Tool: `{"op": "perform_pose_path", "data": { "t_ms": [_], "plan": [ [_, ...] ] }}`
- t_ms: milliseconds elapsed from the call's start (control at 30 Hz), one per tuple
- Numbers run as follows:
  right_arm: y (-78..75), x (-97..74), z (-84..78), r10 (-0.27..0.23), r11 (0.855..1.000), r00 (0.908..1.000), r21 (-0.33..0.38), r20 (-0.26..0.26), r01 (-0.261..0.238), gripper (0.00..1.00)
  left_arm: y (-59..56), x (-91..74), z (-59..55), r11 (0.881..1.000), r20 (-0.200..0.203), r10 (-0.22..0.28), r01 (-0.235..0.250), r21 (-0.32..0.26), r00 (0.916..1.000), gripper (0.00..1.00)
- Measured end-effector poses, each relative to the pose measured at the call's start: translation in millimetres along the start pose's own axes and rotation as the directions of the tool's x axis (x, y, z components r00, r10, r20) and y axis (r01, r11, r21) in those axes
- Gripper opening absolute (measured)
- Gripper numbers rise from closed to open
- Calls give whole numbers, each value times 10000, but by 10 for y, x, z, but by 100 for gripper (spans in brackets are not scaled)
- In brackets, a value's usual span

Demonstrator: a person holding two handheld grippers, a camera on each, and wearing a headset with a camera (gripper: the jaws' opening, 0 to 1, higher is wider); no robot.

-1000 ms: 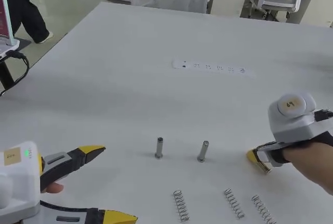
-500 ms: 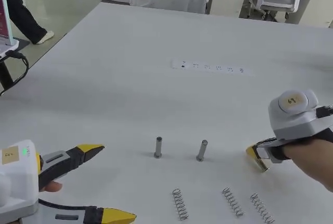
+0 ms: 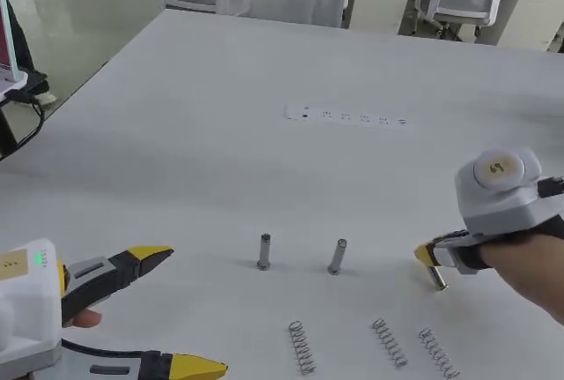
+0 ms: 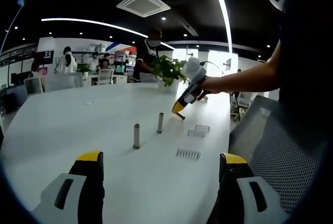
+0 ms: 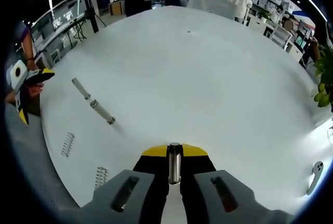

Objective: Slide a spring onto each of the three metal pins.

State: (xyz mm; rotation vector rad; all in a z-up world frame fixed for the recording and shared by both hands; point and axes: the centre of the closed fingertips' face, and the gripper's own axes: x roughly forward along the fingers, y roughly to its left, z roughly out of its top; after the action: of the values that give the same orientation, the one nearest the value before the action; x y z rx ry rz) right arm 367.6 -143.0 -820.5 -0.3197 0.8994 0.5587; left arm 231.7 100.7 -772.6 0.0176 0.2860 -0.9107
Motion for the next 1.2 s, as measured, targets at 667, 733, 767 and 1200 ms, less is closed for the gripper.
{"op": "perform_pose_path", "data": {
  "t_ms": [667, 733, 767, 1200],
  "plan": [
    [59, -66, 74, 109, 9999, 9992, 15, 382, -110, 3, -18, -28, 36, 9999, -7, 3, -3, 136, 10000, 89],
    [60, -73, 77, 110, 9999, 9991, 30, 417, -112, 3, -22, -27, 38, 9999, -1, -3, 3, 137, 10000, 89],
    [64, -80, 79, 121, 9999, 9990, 35, 434, -123, 3, -25, -26, 37, 9999, -14, -4, 4, 155, 10000, 89],
    [69, -118, 81, 109, 9999, 9982, 82, 586, -114, 3, -35, -30, 38, 9998, -6, -6, 6, 199, 10000, 89]
  ]
}}
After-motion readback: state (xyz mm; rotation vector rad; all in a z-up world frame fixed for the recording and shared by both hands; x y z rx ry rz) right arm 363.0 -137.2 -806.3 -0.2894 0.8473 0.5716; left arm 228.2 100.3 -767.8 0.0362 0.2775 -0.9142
